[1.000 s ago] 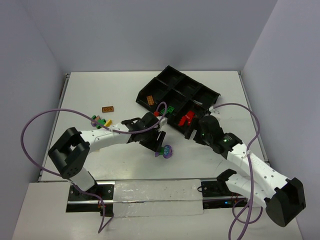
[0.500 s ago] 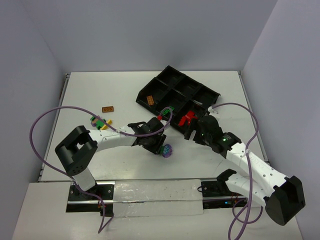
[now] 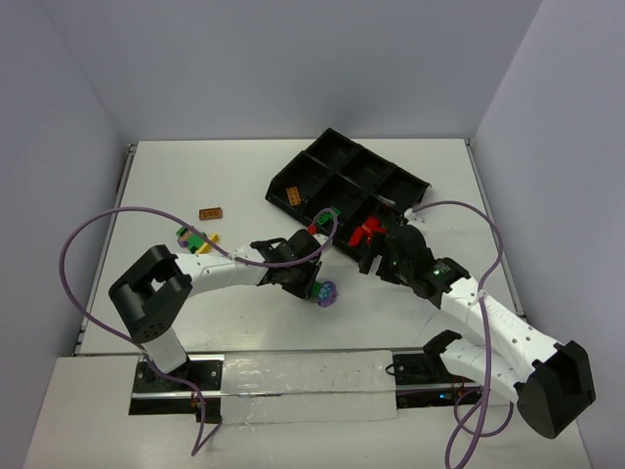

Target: Sort the legos into containers by color

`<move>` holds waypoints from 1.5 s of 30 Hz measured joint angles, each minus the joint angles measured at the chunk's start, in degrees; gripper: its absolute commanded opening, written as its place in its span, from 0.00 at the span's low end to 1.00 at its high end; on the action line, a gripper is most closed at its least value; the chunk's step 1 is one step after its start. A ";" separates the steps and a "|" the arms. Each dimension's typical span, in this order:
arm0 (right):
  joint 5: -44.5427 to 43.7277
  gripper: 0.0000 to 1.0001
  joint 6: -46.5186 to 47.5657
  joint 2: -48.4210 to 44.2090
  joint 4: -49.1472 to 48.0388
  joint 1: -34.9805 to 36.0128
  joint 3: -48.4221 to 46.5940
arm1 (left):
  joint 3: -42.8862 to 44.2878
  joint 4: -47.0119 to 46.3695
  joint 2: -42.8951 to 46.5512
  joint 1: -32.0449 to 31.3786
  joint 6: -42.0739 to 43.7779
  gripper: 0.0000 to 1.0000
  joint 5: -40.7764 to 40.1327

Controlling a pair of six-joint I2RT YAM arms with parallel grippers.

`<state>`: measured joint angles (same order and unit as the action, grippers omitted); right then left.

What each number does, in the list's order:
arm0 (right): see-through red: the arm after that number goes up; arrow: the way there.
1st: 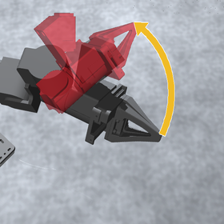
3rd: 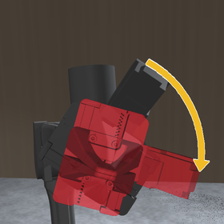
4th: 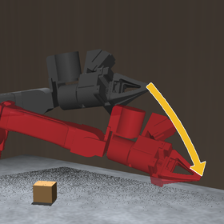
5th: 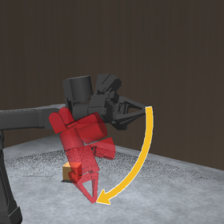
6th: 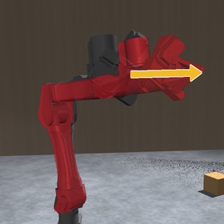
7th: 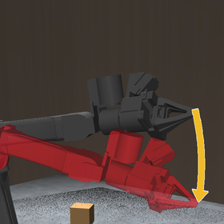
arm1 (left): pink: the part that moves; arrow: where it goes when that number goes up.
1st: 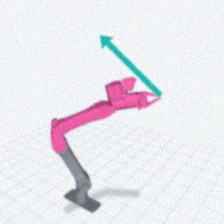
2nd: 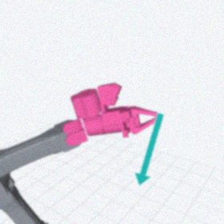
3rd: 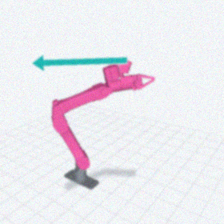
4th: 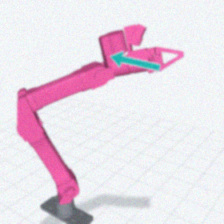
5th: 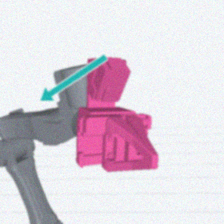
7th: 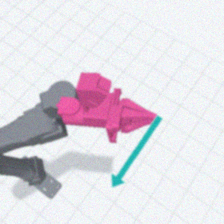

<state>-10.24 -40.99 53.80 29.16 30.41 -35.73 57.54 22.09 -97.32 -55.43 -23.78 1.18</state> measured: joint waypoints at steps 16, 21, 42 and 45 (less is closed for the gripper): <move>13.51 0.99 2.43 2.34 -7.69 -0.09 0.13 | 0.02 1.07 7.72 -0.04 -0.03 0.00 0.09; 18.14 0.99 1.85 0.25 -12.99 -0.07 1.76 | 0.22 0.62 12.60 1.02 -0.29 0.00 2.88; 30.99 0.82 -7.78 -2.98 -34.12 -0.09 10.67 | 0.07 -2.39 18.97 8.26 -2.77 0.00 13.10; 31.91 0.72 -8.24 -2.07 -35.87 -0.09 10.67 | 0.06 -2.64 18.99 8.30 -2.83 0.00 13.58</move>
<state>21.67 -49.22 51.73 -6.71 30.33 -25.06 57.59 19.44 -78.32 -47.13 -26.61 14.75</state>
